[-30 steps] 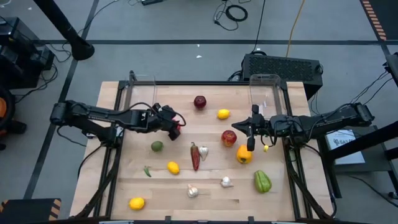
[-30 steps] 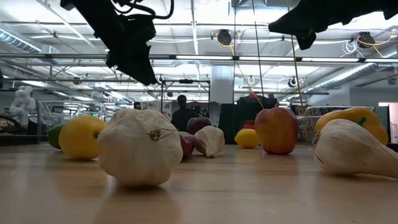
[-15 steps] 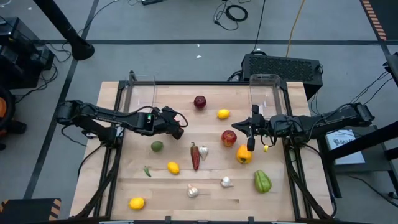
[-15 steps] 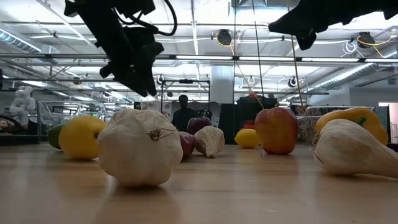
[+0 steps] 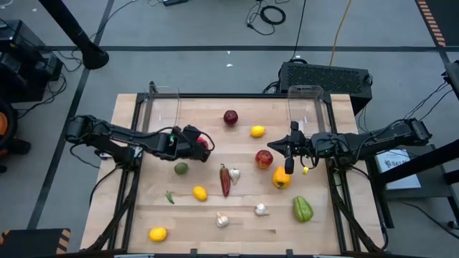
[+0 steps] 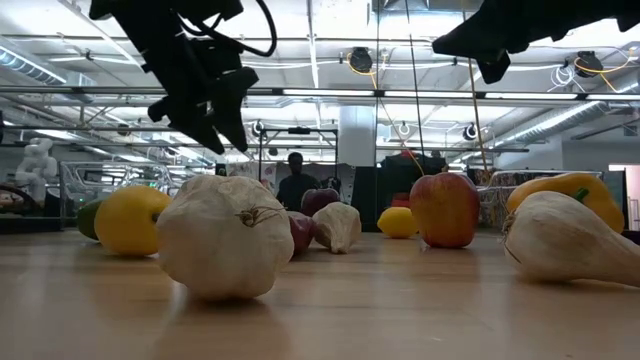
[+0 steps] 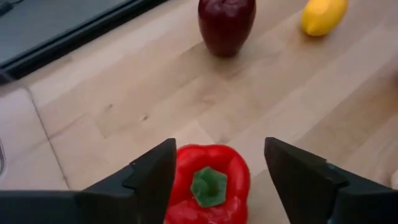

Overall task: Sort produce into baskets
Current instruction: Put the red bell pepper into the left transparent bin

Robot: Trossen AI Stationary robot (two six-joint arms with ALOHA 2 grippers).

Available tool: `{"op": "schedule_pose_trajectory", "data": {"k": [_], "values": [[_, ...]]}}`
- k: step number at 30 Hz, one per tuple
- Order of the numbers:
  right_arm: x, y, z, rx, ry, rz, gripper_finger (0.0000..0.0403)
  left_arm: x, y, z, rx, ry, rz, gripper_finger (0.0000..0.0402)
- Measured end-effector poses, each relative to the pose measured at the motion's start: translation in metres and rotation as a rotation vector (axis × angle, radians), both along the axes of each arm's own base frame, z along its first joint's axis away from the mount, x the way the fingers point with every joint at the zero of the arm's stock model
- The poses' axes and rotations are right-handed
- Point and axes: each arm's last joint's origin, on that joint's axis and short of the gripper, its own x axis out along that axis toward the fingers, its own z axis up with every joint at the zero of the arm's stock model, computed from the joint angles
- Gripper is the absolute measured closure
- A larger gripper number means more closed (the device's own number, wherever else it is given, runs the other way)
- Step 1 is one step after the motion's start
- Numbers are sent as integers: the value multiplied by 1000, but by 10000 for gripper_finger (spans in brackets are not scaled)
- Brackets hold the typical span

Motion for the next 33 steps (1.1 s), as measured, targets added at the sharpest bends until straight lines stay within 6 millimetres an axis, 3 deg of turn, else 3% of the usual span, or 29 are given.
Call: {"op": "schedule_pose_trajectory", "data": {"k": [22, 26, 33], "values": [[0, 0, 0, 18, -4, -3, 403, 14, -14, -43, 67, 103, 74, 144], [0, 0, 0, 18, -4, -3, 403, 15, -14, -46, 76, 112, 77, 169], [0, 0, 0, 17, -4, -3, 403, 15, -17, -48, 80, 125, 62, 256]]}}
